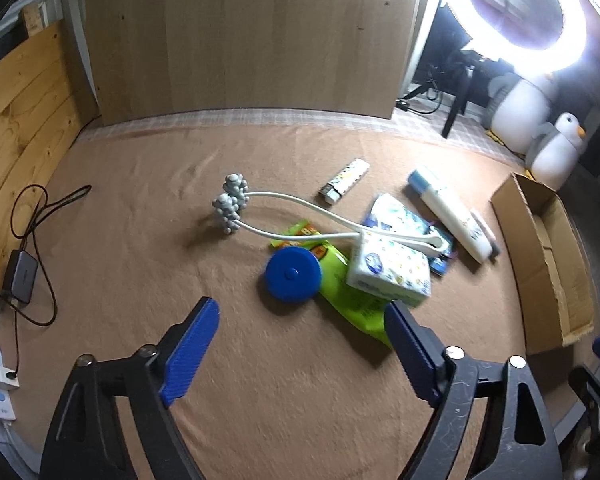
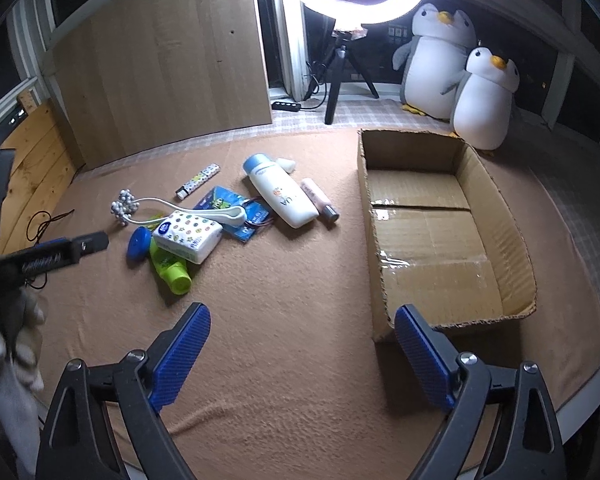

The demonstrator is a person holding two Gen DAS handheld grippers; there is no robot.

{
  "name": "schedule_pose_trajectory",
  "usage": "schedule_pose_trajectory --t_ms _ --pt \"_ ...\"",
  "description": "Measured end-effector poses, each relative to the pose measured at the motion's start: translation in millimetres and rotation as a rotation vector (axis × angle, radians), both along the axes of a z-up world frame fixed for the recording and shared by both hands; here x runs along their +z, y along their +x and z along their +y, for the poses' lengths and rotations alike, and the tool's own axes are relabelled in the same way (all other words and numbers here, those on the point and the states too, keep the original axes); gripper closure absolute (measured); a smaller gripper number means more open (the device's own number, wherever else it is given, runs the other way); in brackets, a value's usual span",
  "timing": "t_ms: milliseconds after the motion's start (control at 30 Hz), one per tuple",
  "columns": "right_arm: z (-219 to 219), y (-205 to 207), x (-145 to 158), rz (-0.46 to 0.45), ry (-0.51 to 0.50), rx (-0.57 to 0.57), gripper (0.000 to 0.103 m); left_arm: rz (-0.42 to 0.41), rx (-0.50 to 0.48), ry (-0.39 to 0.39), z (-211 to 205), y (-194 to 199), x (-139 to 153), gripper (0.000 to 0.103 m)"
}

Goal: Organize objects
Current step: 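Lower the left tool onto the dotted tissue pack and close it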

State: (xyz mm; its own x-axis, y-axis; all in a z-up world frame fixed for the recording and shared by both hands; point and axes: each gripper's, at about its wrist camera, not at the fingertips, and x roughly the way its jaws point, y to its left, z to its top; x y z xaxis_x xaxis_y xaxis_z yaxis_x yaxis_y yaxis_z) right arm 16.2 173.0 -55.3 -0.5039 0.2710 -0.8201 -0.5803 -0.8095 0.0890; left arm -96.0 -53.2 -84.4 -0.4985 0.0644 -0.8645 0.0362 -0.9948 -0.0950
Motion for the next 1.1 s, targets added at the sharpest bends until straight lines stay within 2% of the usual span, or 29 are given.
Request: schedule_pose_trajectory --t_ms 67,167,433,767,900,1100 --pt "2 2 -2 -0.004 -0.003 -0.007 0.012 -0.017 0.003 0.01 -3 -9 -5 0.028" --pt "4 4 -4 -0.01 -0.003 -0.013 0.012 -0.044 0.004 0.047 -7 -24 -14 0.036" --pt "6 8 -7 -0.026 0.004 -0.019 0.012 -0.095 -0.036 0.147 8 -62 -33 0.053" --pt "14 19 -9 -0.032 0.005 -0.049 0.012 -0.137 -0.108 0.156 43 -95 -47 0.055" --pt "19 24 -9 -0.031 0.002 -0.064 0.012 -0.168 -0.168 0.136 60 -97 -58 0.057" --pt "24 28 -10 -0.029 -0.002 -0.082 0.012 -0.163 -0.278 0.124 91 -83 -66 0.057"
